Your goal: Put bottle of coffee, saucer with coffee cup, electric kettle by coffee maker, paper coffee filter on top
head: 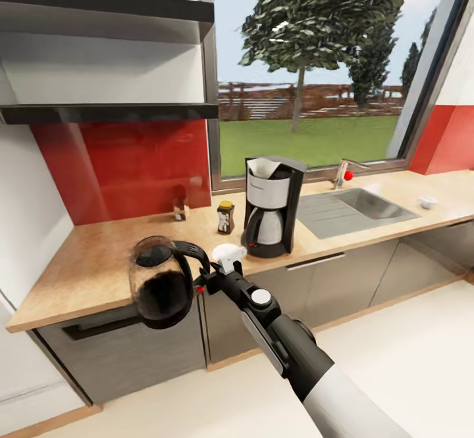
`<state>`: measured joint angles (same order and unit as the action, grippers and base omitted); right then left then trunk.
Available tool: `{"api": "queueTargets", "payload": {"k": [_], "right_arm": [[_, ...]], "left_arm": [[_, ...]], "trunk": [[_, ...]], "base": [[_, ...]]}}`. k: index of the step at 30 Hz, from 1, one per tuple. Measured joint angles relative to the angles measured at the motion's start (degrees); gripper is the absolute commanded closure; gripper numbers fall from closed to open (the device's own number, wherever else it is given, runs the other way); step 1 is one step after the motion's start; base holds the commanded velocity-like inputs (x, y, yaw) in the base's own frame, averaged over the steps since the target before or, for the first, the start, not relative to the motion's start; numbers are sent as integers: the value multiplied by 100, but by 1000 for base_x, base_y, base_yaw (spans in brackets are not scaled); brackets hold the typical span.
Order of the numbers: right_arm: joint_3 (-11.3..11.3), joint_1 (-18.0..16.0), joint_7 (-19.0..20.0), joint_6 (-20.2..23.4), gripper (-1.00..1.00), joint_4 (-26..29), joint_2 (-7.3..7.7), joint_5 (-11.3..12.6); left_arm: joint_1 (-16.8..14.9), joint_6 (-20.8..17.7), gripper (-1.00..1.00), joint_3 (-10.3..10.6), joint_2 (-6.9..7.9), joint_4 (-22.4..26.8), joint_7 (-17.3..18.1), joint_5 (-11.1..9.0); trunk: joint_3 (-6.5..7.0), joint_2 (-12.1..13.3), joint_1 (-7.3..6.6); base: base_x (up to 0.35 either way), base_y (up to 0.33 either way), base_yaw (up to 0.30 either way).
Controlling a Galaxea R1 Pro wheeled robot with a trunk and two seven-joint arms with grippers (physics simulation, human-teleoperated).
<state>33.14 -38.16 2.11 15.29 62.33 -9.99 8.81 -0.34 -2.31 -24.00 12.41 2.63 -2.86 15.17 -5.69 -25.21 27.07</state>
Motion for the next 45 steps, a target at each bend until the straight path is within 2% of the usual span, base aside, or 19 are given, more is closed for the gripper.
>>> {"api": "queueTargets", "payload": {"k": [33, 39, 45], "right_arm": [[1, 0, 2, -6, 100, -16, -1, 15], [2, -1, 0, -10, 100, -10, -1, -1], [1, -1, 0, -11, 100, 11, -1, 0]], "left_arm": [[0, 8, -100, 7, -18, 8, 0, 22], [1, 8, -100, 5, -10, 10, -2, 23], [2, 8, -100, 5, -9, 11, -4, 22]], "trunk": [[-25, -2, -2], [-24, 0, 0], [-24, 0, 0]], "base": [[11, -19, -299], [66, -260, -49], [3, -39, -1]]}}
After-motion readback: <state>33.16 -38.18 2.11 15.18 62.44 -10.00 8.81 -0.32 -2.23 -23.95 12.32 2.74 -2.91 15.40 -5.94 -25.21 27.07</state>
